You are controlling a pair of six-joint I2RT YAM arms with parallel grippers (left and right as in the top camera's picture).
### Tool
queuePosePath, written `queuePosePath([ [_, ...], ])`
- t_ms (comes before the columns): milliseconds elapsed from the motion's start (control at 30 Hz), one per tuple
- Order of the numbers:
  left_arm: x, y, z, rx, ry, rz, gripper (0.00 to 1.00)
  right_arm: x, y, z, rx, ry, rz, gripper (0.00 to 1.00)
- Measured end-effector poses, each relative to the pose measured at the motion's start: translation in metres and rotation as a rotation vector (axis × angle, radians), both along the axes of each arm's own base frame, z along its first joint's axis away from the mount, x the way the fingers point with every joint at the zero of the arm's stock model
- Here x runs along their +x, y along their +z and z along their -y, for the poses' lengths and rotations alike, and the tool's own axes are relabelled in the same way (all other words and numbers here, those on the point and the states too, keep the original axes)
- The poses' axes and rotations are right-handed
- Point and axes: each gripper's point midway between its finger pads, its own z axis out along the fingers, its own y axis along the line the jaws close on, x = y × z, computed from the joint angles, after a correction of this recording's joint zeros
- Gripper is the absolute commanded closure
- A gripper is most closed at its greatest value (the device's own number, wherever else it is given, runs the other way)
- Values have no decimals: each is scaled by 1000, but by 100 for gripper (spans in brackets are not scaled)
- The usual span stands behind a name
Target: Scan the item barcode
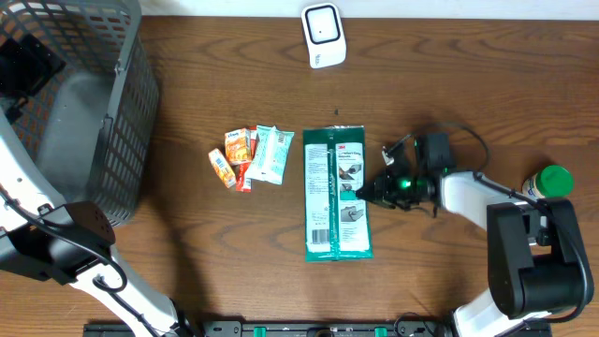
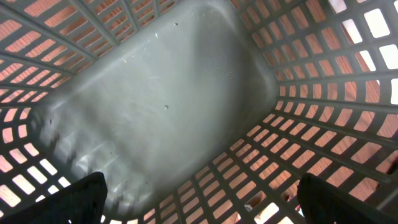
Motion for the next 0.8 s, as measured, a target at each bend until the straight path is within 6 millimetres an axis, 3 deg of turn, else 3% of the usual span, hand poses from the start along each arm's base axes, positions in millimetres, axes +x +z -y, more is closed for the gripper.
queuePosePath([
  [100,0,0,0,-1,0,0,2,-19,17,16,-136,128,-103,99],
  [200,0,0,0,-2,-1,1,2,-23,34,40,-302,243,-115,99],
  [433,0,0,0,-2,-1,1,2,10,51,61,-474,418,93,99],
  [600,0,0,0,-2,-1,1,2,7,50,59,-497,599,189,99],
  [800,0,0,0,-2,-1,1,2,-18,54,22,-394,859,279,99],
])
